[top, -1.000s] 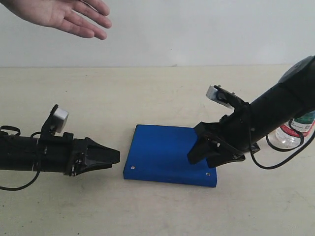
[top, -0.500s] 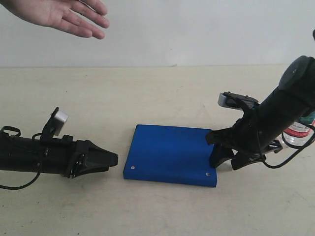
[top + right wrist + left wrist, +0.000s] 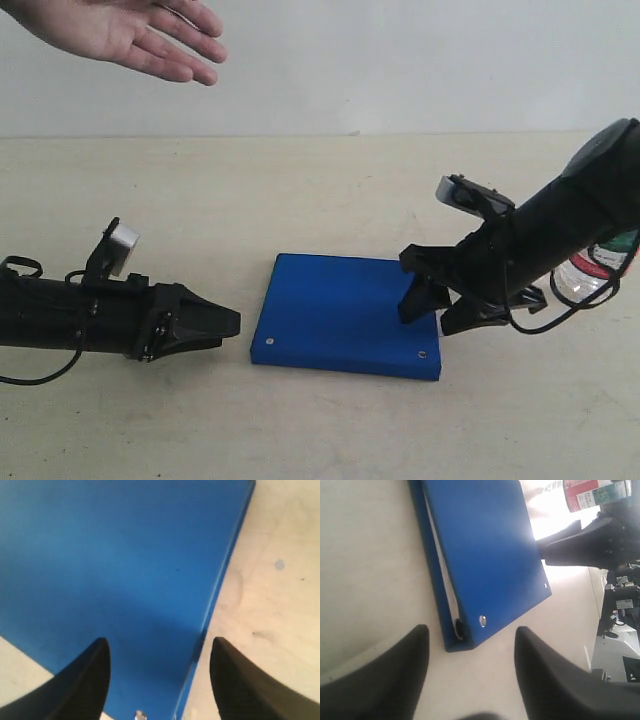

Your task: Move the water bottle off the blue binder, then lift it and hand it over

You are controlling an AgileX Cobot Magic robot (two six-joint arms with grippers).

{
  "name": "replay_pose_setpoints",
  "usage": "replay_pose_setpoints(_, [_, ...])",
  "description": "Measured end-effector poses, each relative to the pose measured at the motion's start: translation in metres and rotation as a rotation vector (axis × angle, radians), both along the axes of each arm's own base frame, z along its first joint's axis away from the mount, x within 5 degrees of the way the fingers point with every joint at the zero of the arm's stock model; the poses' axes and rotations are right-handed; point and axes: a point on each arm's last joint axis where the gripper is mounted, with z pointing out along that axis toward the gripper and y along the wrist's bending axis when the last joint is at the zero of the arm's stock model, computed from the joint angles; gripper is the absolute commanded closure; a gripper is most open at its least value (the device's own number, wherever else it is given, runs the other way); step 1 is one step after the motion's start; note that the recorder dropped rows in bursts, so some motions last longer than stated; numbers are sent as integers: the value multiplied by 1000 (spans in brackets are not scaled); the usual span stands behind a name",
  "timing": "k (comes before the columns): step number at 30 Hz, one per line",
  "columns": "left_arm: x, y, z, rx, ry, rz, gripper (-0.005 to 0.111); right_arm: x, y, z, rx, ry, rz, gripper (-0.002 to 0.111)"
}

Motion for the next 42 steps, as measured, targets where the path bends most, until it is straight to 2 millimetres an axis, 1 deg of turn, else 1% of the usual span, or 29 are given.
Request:
replay_pose_setpoints(2, [0, 0, 0, 0, 0, 0, 57, 0, 2, -7, 26, 25, 1, 56])
replay_pose_setpoints(4, [0, 0, 0, -4, -1, -1, 57, 1, 6, -9, 78, 31, 16, 56])
replay_pose_setpoints(8, [0, 0, 0, -5, 1, 0, 57, -1, 15, -10, 196, -7, 123, 56])
replay_pose_setpoints(11, [0, 2, -1, 8, 6, 9, 57, -4, 19, -6, 281, -54, 215, 56])
replay_pose_setpoints(15, [1, 3, 0, -4, 3, 17, 57, -12, 31, 11, 516, -92, 335, 56])
replay_pose_setpoints(17, [1, 3, 0, -6, 2, 17, 57, -13, 35, 16, 567, -115, 361, 56])
replay_pose_setpoints(19, [1, 3, 0, -6, 2, 17, 57, -14, 35, 17, 579, -130, 374, 56])
replay_pose_setpoints(21, [1, 2, 1, -8, 2, 16, 57, -13, 35, 17, 579, -138, 378, 62])
replay_pose_setpoints(22, [1, 2, 1, -10, 1, 16, 57, -13, 35, 17, 580, -140, 381, 69])
replay_pose_setpoints(26, [1, 2, 2, -18, -7, 10, 57, -13, 35, 17, 580, -144, 384, 108])
replay_pose_setpoints(29, [2, 3, 3, -28, -25, 1, 57, -12, 35, 16, 563, -154, 372, 108])
replay_pose_setpoints(31, [4, 6, 5, -39, -40, 6, 57, -8, 33, 12, 517, -173, 346, 108])
replay_pose_setpoints(35, [10, 22, 7, -34, -58, 57, 57, -1, 31, 8, 448, -209, 278, 108])
replay_pose_setpoints(36, [12, 32, 5, -7, -50, 96, 57, 4, 31, 9, 453, -223, 222, 108])
replay_pose_setpoints(38, [13, 41, 2, 21, -25, 135, 57, 9, 32, 12, 492, -236, 142, 108])
replay_pose_setpoints(42, [11, 42, 3, -12, -6, 151, 57, 15, 35, 20, 582, -242, 49, 108])
